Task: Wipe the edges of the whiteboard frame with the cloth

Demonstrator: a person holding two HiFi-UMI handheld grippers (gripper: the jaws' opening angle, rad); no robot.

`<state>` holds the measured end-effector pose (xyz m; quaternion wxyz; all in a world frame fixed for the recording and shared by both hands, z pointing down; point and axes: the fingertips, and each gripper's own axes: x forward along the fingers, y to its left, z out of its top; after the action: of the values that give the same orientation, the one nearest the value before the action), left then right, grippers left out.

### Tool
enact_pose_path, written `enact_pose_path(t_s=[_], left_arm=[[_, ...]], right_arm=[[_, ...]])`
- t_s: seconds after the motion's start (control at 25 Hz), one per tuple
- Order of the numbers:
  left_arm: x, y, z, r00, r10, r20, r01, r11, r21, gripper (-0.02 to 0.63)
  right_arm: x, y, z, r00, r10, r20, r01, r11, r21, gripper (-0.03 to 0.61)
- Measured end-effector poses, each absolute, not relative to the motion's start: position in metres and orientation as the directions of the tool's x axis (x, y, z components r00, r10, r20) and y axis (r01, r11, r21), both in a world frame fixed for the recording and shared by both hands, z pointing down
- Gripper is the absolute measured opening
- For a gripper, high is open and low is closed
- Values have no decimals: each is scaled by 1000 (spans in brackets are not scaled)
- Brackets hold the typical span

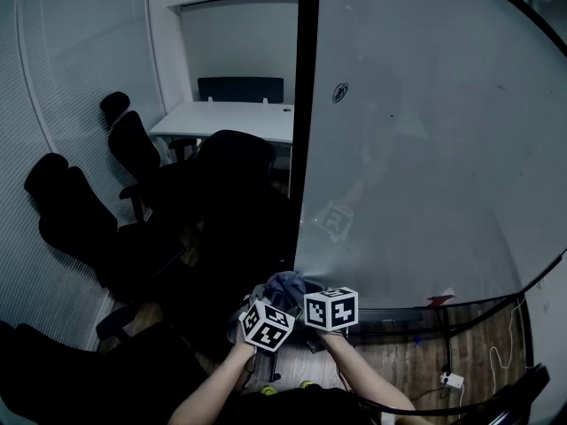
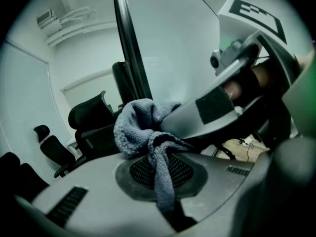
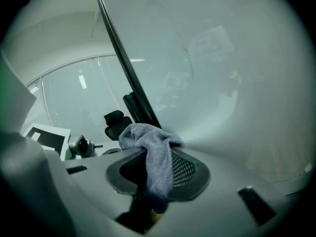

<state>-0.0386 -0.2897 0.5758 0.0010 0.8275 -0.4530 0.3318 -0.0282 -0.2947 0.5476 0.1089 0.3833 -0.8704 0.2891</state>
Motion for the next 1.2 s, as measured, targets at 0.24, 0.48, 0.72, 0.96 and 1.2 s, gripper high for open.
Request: enact_pose_path(t_s=[0.24,0.48,0.72,0.96,1.2], left_arm=[[-39,-291,559,356,-775,523,-728,-580,-364,28],[-40,-291,540,336,-782,526,-693,-583,-424,28],[-39,-291,525,329,-785,525,-648,-592,-479,28],[-35,-292,509,328,-791,517,-589,-599,-543,28],[-32,-292,495,338,-785,518,-559,-611,-561,28]], right_arm=[[-29,-295,531,-690,-613,385,-723,562,-401,98],[-30,-295,513,-696,-615,370,-717,581,-385,98],[-29,-295,497,-709,-615,346,-704,582,-408,98],[-28,-296,476,-705,-629,328,-709,603,-367,98],[-27,-298,458,-705,-640,306,-709,615,-346,98]])
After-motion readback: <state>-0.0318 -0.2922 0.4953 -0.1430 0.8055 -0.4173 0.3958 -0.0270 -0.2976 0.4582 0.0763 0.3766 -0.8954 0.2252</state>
